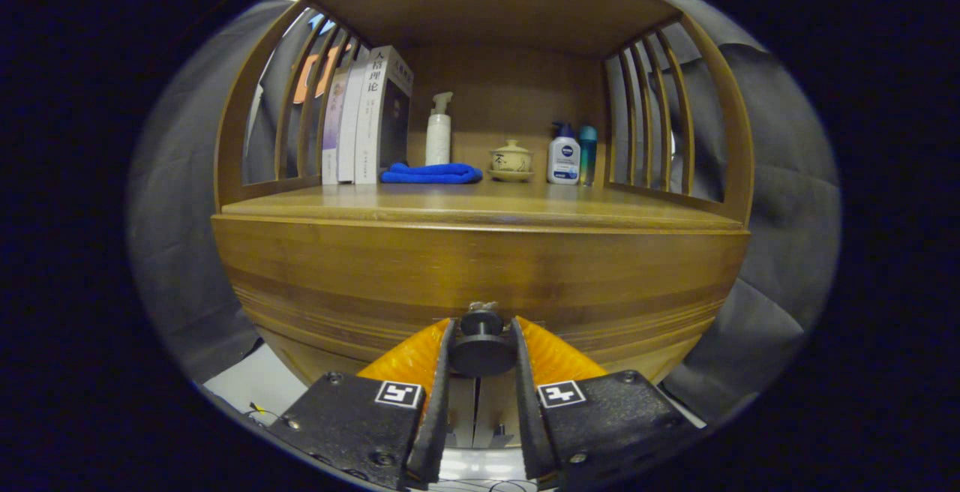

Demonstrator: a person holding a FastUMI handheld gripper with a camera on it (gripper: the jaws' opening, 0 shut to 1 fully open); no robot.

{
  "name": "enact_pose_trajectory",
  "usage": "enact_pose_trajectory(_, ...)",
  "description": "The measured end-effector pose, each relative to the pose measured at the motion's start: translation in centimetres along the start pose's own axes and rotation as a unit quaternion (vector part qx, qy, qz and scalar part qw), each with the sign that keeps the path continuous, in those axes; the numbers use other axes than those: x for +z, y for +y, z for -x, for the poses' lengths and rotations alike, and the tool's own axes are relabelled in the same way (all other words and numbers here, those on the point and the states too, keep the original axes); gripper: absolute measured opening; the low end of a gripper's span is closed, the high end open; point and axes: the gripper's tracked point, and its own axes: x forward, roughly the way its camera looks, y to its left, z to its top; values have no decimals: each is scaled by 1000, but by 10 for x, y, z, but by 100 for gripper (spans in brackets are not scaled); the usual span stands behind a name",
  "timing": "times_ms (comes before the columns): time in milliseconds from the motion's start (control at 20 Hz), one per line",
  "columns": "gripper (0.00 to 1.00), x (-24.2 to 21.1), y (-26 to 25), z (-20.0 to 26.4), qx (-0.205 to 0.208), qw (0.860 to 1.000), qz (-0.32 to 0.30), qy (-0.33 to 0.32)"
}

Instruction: Pull open the drawer, take out the items inside it, and place them on the countertop above the cabinet.

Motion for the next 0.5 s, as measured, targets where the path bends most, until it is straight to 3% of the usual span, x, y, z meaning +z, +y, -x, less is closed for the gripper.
enact_pose_trajectory(150, 36, 0, 1, 2, 1, 1000, -8, 11)
enact_pose_trajectory(500, 33, -8, 2, 24, -1, 1000, -3, 21)
